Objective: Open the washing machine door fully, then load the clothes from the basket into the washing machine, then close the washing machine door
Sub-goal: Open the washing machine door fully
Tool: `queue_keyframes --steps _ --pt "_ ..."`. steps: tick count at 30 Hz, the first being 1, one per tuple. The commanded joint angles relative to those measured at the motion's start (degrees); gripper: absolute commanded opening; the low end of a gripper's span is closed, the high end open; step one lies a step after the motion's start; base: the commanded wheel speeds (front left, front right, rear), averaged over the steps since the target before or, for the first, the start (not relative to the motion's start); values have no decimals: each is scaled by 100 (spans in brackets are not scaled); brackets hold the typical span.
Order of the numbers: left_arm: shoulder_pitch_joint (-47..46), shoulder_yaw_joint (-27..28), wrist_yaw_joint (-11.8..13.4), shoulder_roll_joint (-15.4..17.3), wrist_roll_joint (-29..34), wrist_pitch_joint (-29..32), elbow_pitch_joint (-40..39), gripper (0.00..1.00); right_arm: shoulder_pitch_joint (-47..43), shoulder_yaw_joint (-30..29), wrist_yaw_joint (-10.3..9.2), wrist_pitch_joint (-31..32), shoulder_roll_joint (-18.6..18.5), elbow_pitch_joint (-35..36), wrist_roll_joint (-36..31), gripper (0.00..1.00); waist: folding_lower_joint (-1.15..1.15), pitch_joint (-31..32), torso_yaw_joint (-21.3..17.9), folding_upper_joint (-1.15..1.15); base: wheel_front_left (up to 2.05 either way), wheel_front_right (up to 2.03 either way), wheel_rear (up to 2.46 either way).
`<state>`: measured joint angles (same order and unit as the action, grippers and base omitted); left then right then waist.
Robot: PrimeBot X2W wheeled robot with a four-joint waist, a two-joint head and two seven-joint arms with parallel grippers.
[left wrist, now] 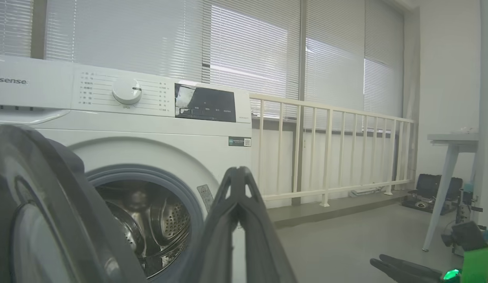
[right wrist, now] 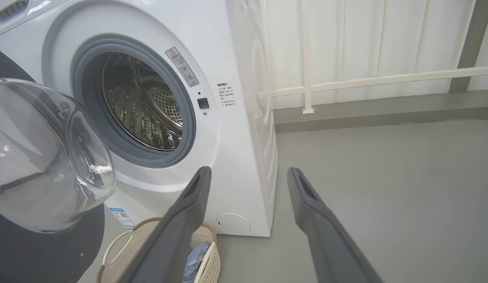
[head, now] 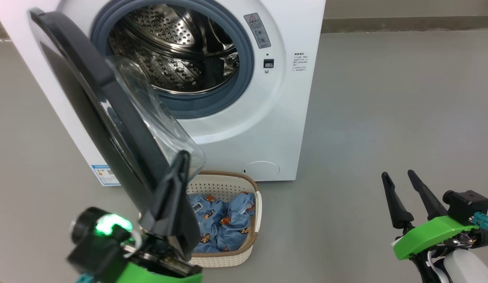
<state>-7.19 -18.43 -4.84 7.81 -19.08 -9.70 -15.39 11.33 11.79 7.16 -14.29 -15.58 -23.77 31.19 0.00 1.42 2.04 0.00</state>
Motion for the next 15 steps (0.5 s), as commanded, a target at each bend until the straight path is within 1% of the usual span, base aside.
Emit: queue_keyframes --steps 1,6,15 --pt "-211 74 -34 8 -62 93 -98 0 203 120 33 -71 -49 111 -10 100 0 -13 -27 0 0 0 0" --pt "-112 -196 -68 -86 -280 359 334 0 250 196 33 -71 -12 102 -9 100 0 -59 -135 0 0 0 0" --pt "-130 -193 -52 -123 -517 490 1344 0 315 288 33 -71 -15 89 -75 100 0 -156 -327 0 0 0 0"
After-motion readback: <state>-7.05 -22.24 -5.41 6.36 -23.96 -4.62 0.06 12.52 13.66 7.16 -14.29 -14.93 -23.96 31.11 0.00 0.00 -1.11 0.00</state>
